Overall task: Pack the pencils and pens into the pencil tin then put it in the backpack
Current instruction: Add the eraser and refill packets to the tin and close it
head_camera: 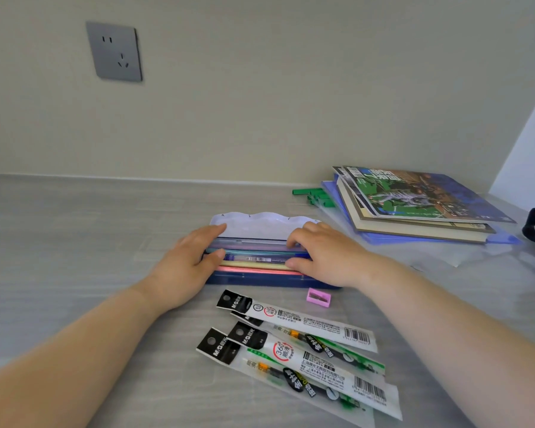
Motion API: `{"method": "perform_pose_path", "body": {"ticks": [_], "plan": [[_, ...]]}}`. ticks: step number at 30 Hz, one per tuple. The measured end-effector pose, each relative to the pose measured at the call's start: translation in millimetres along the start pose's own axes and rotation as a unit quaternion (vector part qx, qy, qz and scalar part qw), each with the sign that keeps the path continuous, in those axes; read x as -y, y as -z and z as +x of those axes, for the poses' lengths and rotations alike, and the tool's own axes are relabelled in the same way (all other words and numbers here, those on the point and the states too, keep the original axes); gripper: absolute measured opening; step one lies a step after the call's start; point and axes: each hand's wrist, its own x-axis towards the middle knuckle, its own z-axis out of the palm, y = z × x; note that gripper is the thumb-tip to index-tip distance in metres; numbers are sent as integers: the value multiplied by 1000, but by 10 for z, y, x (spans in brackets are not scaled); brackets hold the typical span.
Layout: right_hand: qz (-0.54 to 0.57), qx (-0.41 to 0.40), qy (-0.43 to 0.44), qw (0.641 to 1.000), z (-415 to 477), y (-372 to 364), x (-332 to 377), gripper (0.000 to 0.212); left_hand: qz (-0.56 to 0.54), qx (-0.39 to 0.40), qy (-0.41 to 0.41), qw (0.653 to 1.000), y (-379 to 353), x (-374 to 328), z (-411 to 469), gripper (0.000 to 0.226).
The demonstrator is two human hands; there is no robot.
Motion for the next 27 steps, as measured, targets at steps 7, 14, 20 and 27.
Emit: {"method": "perform_pose_path", "body": {"ticks": [7,14,20,27], "plan": [[102,-61,11,993,-88,39,-92,30,129,28,-107,985,-21,-12,-8,87],[212,-51,13,976,-550,119,-94,13,93,33,-79,992,-21,-89,-43,77],[157,-67,10,985,-670,-134,-17,22,51,17,-7,999,28,-47,-60,65],[168,-96,-12,981,-691,-64,-106,11,30,30,-2,999,16,-21,-43,50]]}}
